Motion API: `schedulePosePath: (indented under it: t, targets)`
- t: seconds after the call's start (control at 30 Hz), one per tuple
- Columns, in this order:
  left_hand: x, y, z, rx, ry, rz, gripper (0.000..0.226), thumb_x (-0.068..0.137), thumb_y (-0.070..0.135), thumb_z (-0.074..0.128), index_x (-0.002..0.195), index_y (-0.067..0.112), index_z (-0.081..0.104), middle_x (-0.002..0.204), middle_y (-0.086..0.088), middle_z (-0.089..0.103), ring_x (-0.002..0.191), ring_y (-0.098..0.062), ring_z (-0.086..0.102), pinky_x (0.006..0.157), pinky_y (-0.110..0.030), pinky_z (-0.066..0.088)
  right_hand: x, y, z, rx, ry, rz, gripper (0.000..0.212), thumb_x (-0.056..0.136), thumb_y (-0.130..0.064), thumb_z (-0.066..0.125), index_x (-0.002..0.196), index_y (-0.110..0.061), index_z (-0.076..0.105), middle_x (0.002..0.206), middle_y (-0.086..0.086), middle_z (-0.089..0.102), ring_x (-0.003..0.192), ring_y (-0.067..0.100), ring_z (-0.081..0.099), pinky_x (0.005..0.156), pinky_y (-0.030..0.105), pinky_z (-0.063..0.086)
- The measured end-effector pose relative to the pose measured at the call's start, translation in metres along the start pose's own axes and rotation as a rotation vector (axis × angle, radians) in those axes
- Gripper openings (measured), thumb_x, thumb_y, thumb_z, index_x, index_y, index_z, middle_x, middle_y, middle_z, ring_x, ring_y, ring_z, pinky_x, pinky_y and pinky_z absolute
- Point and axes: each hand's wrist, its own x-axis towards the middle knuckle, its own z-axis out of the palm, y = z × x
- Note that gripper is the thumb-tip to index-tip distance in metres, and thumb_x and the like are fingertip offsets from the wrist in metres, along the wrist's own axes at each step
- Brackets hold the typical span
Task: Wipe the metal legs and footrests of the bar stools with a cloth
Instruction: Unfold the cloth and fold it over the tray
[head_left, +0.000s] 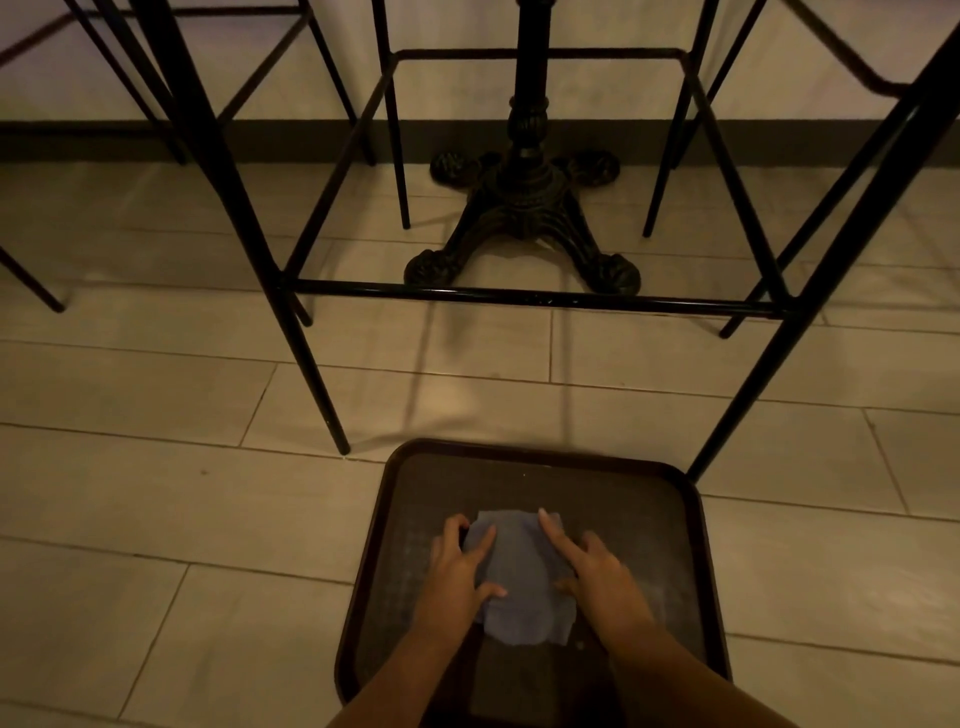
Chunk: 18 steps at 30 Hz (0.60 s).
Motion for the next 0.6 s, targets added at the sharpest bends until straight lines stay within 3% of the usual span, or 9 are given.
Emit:
schedulePosePath:
  t: [0.13, 0.27, 0.43, 0.6]
  targets:
    - [0.001, 0.001, -0.003, 0.274, -0.036, -0.008, 0.070, 0.085, 0.039, 0.059, 0.144, 0.034, 0.020, 0.146, -0.003, 0.010, 0.130, -0.020, 0.018, 0.101, -0.030, 0.038, -0.005, -0.003, -0.001, -0.141, 0.036, -0.051, 0.082, 0.096, -0.024, 0.045, 0.132, -0.049, -0.025, 0.124, 0.005, 0.033, 0.102, 0.020, 0.053, 0.080, 0.031, 0.047]
    - [0.002, 0.004, -0.003, 0.423, -0.060, -0.017, 0.073, 0.085, 0.052, 0.051, 0.144, 0.036, 0.013, 0.148, -0.005, 0.008, 0.128, -0.024, 0.020, 0.099, -0.034, 0.037, -0.005, -0.002, -0.002, -0.232, 0.007, -0.042, 0.069, 0.097, -0.032, 0.040, 0.141, -0.048, -0.010, 0.134, 0.007, 0.026, 0.108, 0.022, 0.051, 0.082, 0.032, 0.048]
    - [0.004, 0.005, -0.005, 0.500, -0.094, -0.036, 0.078, 0.084, 0.058, 0.049, 0.145, 0.038, 0.005, 0.151, -0.007, 0.002, 0.131, -0.029, 0.017, 0.103, -0.041, 0.030, 0.004, 0.005, -0.006, -0.275, -0.059, 0.038, 0.064, 0.095, -0.043, 0.042, 0.144, -0.045, 0.000, 0.142, 0.010, 0.018, 0.124, 0.028, 0.035, 0.094, 0.037, 0.043]
    - [0.006, 0.004, -0.009, 0.497, -0.127, -0.085, 0.079, 0.083, 0.063, 0.046, 0.144, 0.041, 0.001, 0.152, -0.007, -0.002, 0.132, -0.031, 0.015, 0.105, -0.045, 0.028, 0.003, 0.005, -0.010, -0.279, -0.085, 0.044, 0.062, 0.094, -0.047, 0.040, 0.143, -0.047, 0.002, 0.142, 0.010, 0.019, 0.125, 0.029, 0.032, 0.096, 0.041, 0.041]
